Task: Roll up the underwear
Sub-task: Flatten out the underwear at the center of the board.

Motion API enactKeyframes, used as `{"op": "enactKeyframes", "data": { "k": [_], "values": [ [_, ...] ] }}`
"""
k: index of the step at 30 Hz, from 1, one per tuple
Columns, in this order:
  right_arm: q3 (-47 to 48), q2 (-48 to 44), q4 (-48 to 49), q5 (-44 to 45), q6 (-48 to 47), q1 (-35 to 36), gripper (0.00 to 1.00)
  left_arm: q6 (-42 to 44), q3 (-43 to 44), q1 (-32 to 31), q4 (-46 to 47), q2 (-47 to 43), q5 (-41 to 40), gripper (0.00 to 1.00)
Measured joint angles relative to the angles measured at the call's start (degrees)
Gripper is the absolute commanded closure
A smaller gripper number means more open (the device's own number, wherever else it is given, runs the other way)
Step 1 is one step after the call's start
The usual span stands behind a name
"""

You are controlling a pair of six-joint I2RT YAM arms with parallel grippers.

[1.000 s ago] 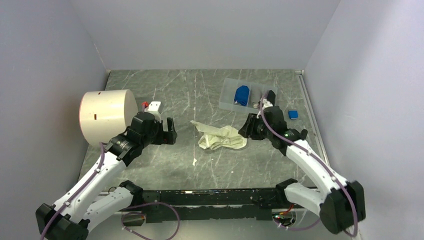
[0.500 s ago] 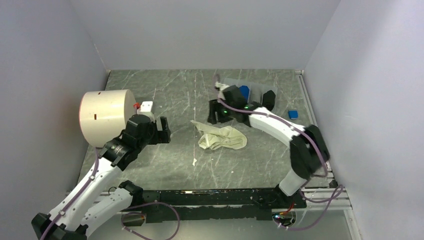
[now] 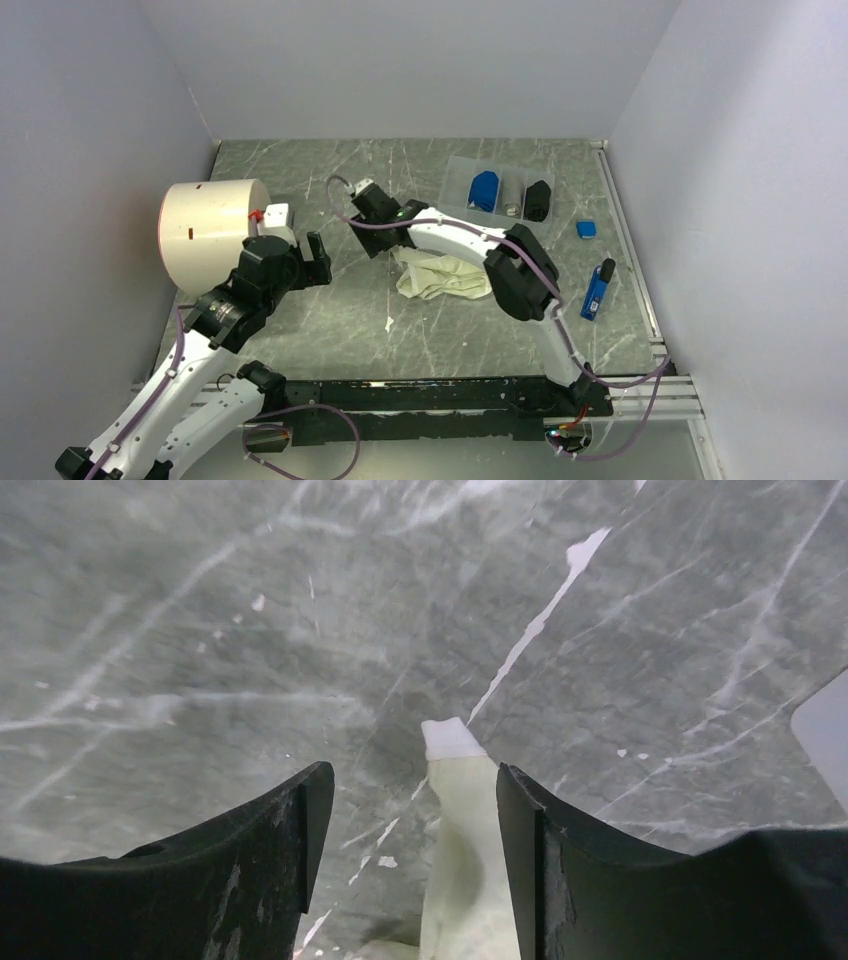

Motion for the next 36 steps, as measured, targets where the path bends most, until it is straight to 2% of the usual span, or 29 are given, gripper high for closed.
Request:
{"op": "enactKeyframes", "data": {
  "k": [4, 7, 11, 16, 18, 20, 24, 28, 32, 36],
  "values": [
    [2.62, 4.46, -4.0, 4.42, -2.54, 1.99, 0.37, 0.02, 0.02, 0.0, -0.31, -0.24, -0.09, 0.02],
    [4.52, 6.69, -5.84, 6.51, -4.68, 2.21, 0.43, 0.02, 0.02, 0.0, -0.48, -0.2, -0.37, 0.02],
    [6.47, 8.59, -7.32, 9.38, -6.78, 2.08, 0.57, 0.04, 0.02, 0.0, -1.01, -0.24, -0.98, 0.02],
    [6.49, 8.57, -7.5, 11.06, -8.11, 1.99, 0.92, 0.04, 0.02, 0.0, -1.16, -0.24, -1.03, 0.02],
    [6.1, 8.15, -7.41, 11.15, -8.48, 1.99, 1.0, 0.04, 0.02, 0.0, -1.16, -0.24, -1.03, 0.02],
    [4.79, 6.73, -7.23, 11.08, -8.17, 1.99, 1.0, 0.04, 0.02, 0.0, -1.16, -0.22, -1.03, 0.02],
    [-1.27, -0.52, -5.7, 10.88, -7.32, 1.99, 1.0, 0.04, 0.09, 0.02, -1.33, -0.2, -1.03, 0.02],
    [-10.29, -13.75, -2.43, 9.01, -5.16, 1.92, 1.0, -0.02, 0.13, 0.04, -1.6, -1.07, -1.11, 0.02],
    [-17.07, -28.06, 1.16, 3.48, -1.7, 1.7, 1.0, -0.61, 0.13, 0.04, -1.6, -3.41, -1.92, 0.02],
    [-26.21, -42.75, 7.28, -5.64, 2.97, 1.6, 1.0, -2.1, 0.13, 0.11, -2.43, -4.68, -4.11, 0.02]
  ]
}}
